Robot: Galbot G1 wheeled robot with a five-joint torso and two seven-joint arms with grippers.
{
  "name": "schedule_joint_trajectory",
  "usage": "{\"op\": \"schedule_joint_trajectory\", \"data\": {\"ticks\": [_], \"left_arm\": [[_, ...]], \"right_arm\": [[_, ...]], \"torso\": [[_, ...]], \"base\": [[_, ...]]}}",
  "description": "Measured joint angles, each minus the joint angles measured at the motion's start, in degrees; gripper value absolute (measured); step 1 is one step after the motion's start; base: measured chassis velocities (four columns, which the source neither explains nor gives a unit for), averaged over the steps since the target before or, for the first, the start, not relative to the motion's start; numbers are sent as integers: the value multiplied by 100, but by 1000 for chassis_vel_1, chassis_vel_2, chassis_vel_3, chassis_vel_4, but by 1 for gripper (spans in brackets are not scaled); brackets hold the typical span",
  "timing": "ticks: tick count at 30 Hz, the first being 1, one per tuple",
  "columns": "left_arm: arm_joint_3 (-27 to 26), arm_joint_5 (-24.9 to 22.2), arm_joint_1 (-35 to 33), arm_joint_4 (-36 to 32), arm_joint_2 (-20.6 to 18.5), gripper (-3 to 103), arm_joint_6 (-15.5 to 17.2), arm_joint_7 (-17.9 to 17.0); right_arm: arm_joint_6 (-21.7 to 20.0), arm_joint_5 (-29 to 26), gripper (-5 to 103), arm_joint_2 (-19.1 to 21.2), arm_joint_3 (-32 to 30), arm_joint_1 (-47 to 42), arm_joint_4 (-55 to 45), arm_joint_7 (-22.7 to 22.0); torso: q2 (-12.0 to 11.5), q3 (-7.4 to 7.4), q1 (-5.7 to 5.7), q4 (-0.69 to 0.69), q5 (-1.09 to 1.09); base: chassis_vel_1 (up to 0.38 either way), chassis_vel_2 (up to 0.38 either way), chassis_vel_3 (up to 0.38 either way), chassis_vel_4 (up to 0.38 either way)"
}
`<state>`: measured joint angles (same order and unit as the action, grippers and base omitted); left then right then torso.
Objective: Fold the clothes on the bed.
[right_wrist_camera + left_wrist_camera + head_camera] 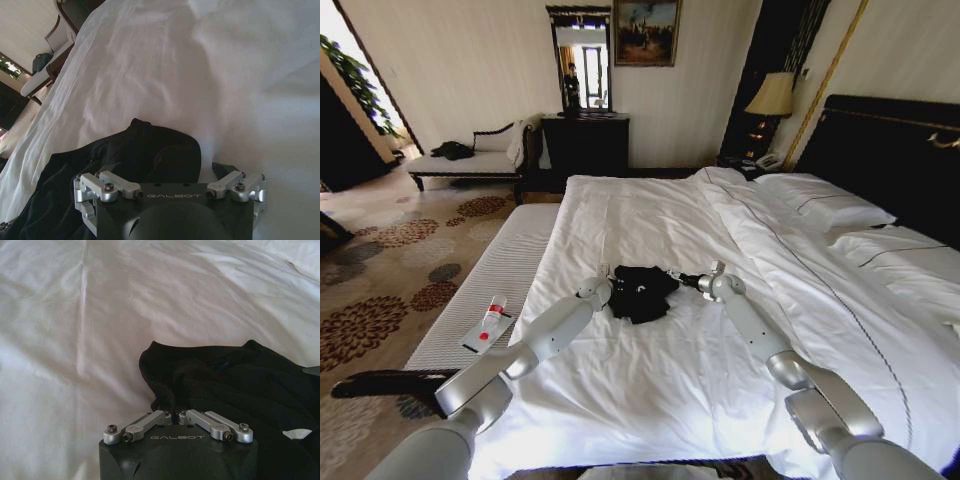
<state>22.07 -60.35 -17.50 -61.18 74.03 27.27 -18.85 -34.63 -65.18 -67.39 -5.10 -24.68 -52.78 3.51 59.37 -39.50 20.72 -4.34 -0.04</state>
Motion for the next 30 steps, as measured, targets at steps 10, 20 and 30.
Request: {"op": "schedule_joint_trajectory", "data": {"ticks": [10,20,30], "left_arm": [[4,-55,-57,-167,-173,1,0,-50],[-45,-60,-135,-258,-245,1,-2,-91],[-73,-70,-141,-322,-264,1,-17,-126]], "right_arm": [[49,10,65,-120,-34,-63,-71,-14],[47,-108,32,-51,-25,-140,-373,-147],[70,-136,3,89,-40,-275,-610,-199]], "torso": [[0,0,0,2,-1],[0,0,0,2,0],[0,0,0,1,0]], "base": [[0,0,0,0],[0,0,0,0],[0,0,0,0]]}}
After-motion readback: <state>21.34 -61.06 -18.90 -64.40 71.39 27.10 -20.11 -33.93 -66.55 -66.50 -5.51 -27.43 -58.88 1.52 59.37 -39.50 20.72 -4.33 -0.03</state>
